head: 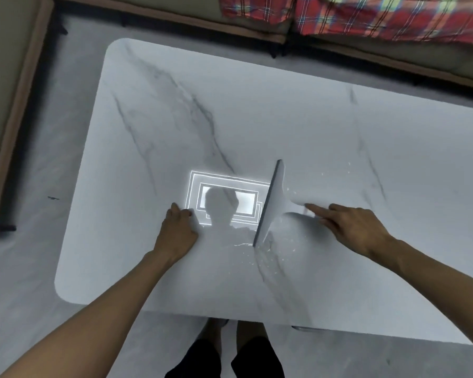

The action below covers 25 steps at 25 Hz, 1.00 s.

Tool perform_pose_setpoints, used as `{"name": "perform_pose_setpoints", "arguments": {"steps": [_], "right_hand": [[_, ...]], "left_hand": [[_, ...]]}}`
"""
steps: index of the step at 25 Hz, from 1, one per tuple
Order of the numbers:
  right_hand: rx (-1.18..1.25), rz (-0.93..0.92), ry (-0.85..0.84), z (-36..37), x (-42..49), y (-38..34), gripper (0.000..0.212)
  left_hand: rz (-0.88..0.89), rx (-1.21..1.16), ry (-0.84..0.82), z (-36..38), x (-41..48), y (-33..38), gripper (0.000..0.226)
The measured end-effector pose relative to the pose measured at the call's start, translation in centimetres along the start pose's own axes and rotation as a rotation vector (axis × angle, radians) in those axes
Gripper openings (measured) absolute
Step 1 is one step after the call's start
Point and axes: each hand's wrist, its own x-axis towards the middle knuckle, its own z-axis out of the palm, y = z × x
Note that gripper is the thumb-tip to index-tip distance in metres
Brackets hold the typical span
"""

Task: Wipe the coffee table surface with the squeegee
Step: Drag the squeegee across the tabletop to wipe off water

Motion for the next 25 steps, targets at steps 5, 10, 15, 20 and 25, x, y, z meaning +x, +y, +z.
{"name": "perform_pose_setpoints", "arguments": {"steps": [5,10,15,20,25], "right_hand": [[-0.026,0.168,0.002,-0.9,-4.0,0.8,0.041],[0.063,-0.114,0.035,-1.3,-1.7,-9.8,0.046],[0.058,-0.497,-0.106,3.3,2.6,-22.7,0.041],[-0.041,-0.55,-0.073,6.7,1.8,-22.3,0.048],[0.01,-0.32,-0.048,6.6,-4.0,-11.1,0.049]], "left_hand": [[-0.017,-0.077,0.028,-0.5,-1.1,-0.5,0.05],[-0.189,-0.27,0.199,-1.1,-3.2,-4.7,0.043],[-0.305,-0.305,0.235,-0.1,-5.7,-9.5,0.048],[-0.209,-0.207,0.218,2.8,-7.7,-9.8,0.044],[-0.242,-0.163,0.03,6.8,-8.4,-5.5,0.057]]}}
